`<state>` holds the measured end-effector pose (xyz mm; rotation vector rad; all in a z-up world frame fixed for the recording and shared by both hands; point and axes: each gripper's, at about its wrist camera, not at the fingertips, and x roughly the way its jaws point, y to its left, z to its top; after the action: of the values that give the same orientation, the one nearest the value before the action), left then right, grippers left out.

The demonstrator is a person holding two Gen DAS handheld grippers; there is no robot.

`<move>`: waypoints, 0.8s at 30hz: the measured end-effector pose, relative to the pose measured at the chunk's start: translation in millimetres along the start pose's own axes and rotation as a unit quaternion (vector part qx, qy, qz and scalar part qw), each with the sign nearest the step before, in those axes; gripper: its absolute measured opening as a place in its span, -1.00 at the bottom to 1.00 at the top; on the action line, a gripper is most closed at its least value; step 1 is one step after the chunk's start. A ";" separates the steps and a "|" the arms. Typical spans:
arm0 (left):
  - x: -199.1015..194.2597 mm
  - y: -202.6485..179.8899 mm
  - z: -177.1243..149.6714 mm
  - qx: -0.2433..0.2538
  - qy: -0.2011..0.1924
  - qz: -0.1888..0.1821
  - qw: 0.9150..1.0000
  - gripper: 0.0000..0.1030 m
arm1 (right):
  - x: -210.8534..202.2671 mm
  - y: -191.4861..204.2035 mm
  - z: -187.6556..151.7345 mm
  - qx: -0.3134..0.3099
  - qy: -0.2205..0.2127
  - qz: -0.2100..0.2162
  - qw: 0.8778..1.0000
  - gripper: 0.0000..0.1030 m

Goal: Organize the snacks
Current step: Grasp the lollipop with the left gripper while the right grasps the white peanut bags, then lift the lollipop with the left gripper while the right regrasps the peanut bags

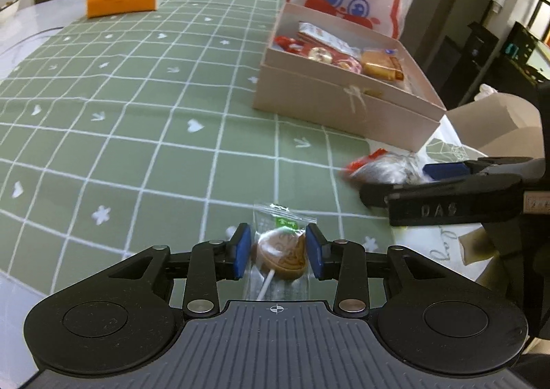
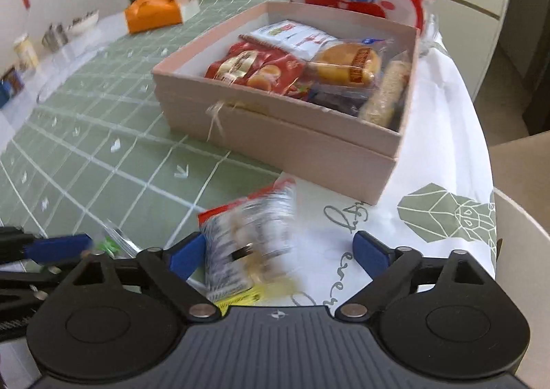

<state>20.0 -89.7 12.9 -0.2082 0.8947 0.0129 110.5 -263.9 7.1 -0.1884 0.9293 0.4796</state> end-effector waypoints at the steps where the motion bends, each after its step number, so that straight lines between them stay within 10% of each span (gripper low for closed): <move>1: -0.7 1.6 -0.4 -0.001 0.000 0.002 1.000 -0.22 | 1.2 5.0 -1.4 -0.016 0.002 -0.010 1.000 0.86; 10: -4.4 10.4 -0.5 0.004 0.003 0.000 1.000 -0.22 | -1.9 11.2 -9.8 -0.006 0.013 -0.019 1.000 0.97; 15: -4.9 14.5 -0.3 0.006 0.010 -0.010 1.000 -0.22 | -7.9 20.2 -2.5 -0.040 0.005 0.002 0.999 0.11; 24: 0.4 20.4 11.4 0.005 0.033 -0.021 0.999 -0.22 | -30.1 37.2 -28.2 -0.020 0.014 0.013 1.000 0.14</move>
<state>27.1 -67.6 15.9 -0.2181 0.9558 -0.0372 57.3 -250.7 16.5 -0.2203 0.9508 0.5206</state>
